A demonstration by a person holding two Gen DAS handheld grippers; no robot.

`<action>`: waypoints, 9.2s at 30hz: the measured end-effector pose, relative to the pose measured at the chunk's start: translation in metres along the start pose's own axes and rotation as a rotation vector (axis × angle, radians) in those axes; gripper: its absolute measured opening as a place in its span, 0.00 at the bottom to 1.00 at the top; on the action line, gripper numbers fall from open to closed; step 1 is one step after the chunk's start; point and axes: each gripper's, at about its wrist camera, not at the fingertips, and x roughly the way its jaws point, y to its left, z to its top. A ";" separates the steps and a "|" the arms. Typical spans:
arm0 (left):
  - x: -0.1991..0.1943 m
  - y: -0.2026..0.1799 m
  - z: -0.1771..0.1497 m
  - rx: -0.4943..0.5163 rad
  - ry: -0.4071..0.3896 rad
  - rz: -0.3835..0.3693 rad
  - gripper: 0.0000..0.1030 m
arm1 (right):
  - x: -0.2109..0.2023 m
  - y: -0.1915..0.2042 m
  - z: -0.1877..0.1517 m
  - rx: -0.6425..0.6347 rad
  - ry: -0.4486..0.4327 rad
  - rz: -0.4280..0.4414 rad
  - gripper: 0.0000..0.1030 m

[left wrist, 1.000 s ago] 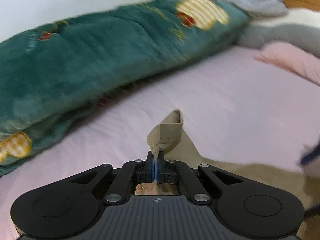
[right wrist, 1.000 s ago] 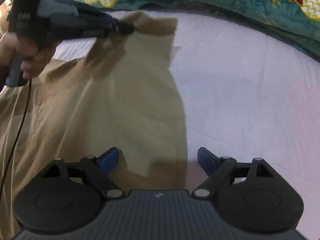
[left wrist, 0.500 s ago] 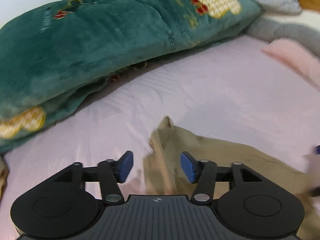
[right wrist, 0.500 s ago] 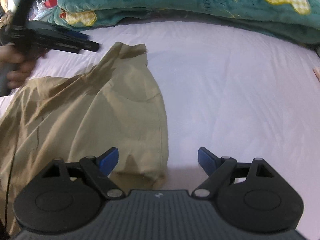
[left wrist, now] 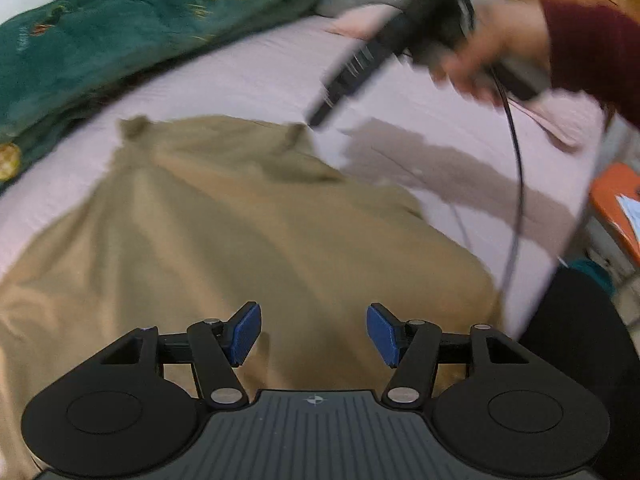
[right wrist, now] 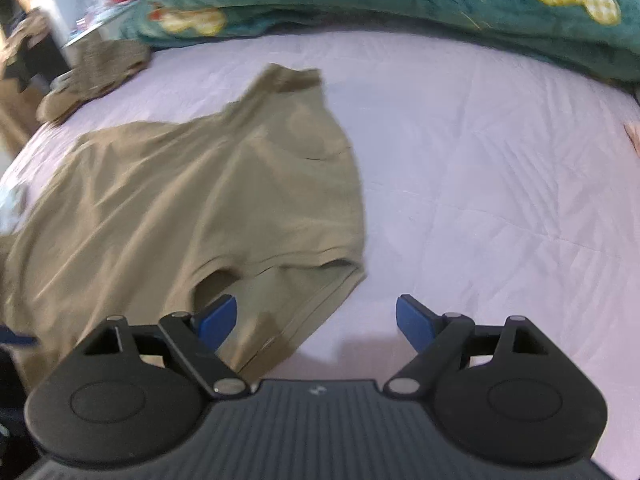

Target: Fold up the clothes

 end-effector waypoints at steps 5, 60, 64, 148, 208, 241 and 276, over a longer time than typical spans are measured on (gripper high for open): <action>-0.014 -0.019 -0.016 -0.008 -0.004 -0.029 0.59 | -0.066 0.006 -0.026 -0.053 -0.031 -0.060 0.85; 0.006 -0.046 -0.116 -0.208 -0.012 0.063 0.59 | 0.044 -0.010 -0.012 0.023 -0.098 0.047 0.99; 0.007 -0.043 -0.115 -0.213 -0.025 0.050 0.59 | 0.071 -0.001 -0.009 -0.051 -0.056 0.027 0.98; -0.063 0.062 -0.151 -0.485 -0.204 0.225 0.42 | -0.097 0.109 -0.157 0.041 -0.180 0.131 0.18; -0.148 0.181 -0.265 -0.531 -0.116 0.456 0.01 | -0.085 0.159 -0.195 -0.012 0.085 0.040 0.03; -0.131 0.109 -0.220 -0.518 -0.026 0.551 0.69 | -0.066 0.169 -0.212 0.130 -0.026 -0.019 0.87; -0.093 0.146 -0.251 -0.563 0.024 0.456 0.24 | -0.011 0.203 -0.202 0.046 0.050 -0.103 0.08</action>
